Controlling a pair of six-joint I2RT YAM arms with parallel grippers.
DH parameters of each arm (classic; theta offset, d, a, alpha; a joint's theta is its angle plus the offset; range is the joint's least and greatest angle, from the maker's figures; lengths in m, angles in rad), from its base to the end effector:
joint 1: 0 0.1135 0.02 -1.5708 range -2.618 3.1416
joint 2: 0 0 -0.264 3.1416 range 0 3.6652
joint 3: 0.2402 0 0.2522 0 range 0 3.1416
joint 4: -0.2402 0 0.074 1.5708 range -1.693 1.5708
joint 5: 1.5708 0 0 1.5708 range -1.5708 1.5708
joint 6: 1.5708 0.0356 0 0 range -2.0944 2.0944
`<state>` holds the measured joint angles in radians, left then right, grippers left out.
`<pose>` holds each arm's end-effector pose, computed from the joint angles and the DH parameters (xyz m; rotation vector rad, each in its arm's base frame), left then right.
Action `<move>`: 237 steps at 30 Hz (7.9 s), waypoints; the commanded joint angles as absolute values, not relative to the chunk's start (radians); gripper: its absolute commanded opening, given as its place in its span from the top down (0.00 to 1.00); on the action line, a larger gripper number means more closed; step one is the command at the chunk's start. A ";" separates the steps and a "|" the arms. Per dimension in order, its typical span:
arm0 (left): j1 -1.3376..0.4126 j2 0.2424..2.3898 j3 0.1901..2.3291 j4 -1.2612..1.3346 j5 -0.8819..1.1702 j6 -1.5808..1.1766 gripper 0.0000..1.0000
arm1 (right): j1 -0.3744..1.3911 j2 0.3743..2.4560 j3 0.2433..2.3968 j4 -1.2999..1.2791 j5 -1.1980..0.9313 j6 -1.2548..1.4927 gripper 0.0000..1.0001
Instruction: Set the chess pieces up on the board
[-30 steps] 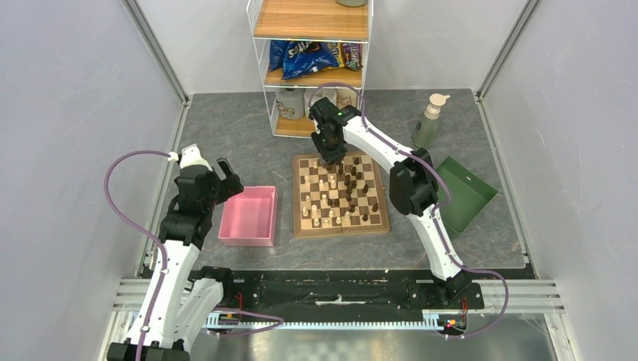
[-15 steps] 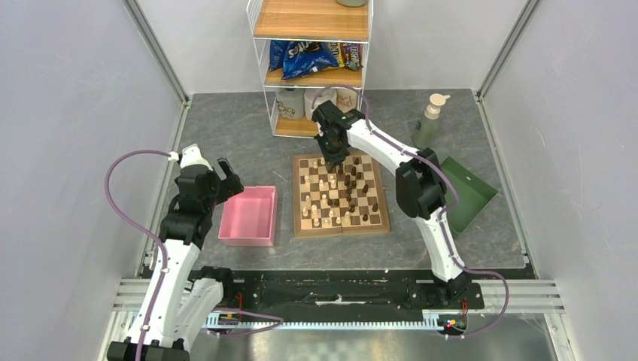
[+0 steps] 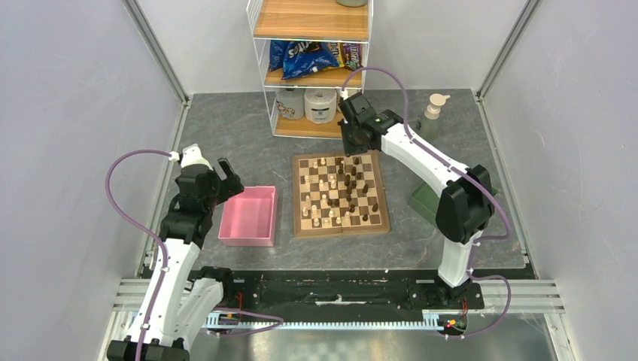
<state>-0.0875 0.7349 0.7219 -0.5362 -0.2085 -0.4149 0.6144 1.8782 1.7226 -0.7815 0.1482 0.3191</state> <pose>0.1627 -0.0069 0.2905 -0.4646 2.0560 -0.0799 0.3428 0.2354 0.2984 -0.3081 2.4857 0.2035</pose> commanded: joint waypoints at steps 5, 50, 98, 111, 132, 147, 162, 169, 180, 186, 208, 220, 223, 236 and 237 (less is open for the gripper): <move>-0.089 0.728 0.729 -0.502 -0.212 -0.442 0.01 | 0.490 1.904 1.683 -0.771 0.138 0.442 0.87; -0.089 0.735 0.727 -0.502 -0.215 -0.441 0.01 | 0.374 2.095 1.783 -0.756 0.079 0.475 0.51; -0.089 0.742 0.735 -0.508 -0.216 -0.443 0.01 | 0.555 1.672 1.397 -0.746 0.164 0.527 0.49; -0.090 0.739 0.735 -0.508 -0.211 -0.443 0.01 | 0.559 1.713 1.441 -0.716 0.032 0.542 0.51; -0.089 0.725 0.732 -0.508 -0.210 -0.443 0.01 | 0.555 1.851 1.605 -0.741 0.116 0.527 0.55; -0.089 0.729 0.732 -0.508 -0.212 -0.445 0.01 | 0.635 1.683 1.407 -0.788 0.067 0.523 0.56; -0.089 0.734 0.733 -0.507 -0.206 -0.446 0.01 | 0.647 1.747 1.392 -0.760 0.057 0.534 0.51; -0.089 0.729 0.733 -0.508 -0.207 -0.445 0.01 | 0.658 1.820 1.441 -0.742 0.065 0.519 0.54; -0.089 0.728 0.734 -0.508 -0.205 -0.445 0.01 | 0.663 1.872 1.466 -0.719 0.126 0.508 0.57; -0.089 0.728 0.733 -0.508 -0.204 -0.445 0.01 | 0.664 1.890 1.474 -0.704 0.141 0.505 0.60; -0.090 0.736 0.733 -0.508 -0.203 -0.444 0.01 | 0.669 1.735 1.437 -0.747 0.104 0.483 0.93; -0.089 0.739 0.733 -0.508 -0.210 -0.443 0.01 | 0.558 1.697 1.511 -0.804 0.228 0.432 0.94; -0.089 0.736 0.733 -0.508 -0.209 -0.443 0.01 | 0.519 1.764 1.544 -0.793 0.205 0.436 0.94; -0.090 0.731 0.732 -0.508 -0.212 -0.442 0.01 | 0.448 1.962 1.645 -0.729 0.155 0.463 0.93; -0.089 0.733 0.732 -0.508 -0.211 -0.442 0.01 | 0.448 1.968 1.646 -0.726 0.160 0.465 0.93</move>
<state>-0.0875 0.7387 0.7219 -0.5365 -0.2077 -0.4156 0.4541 1.9480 1.5879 -0.7658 0.1699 0.4522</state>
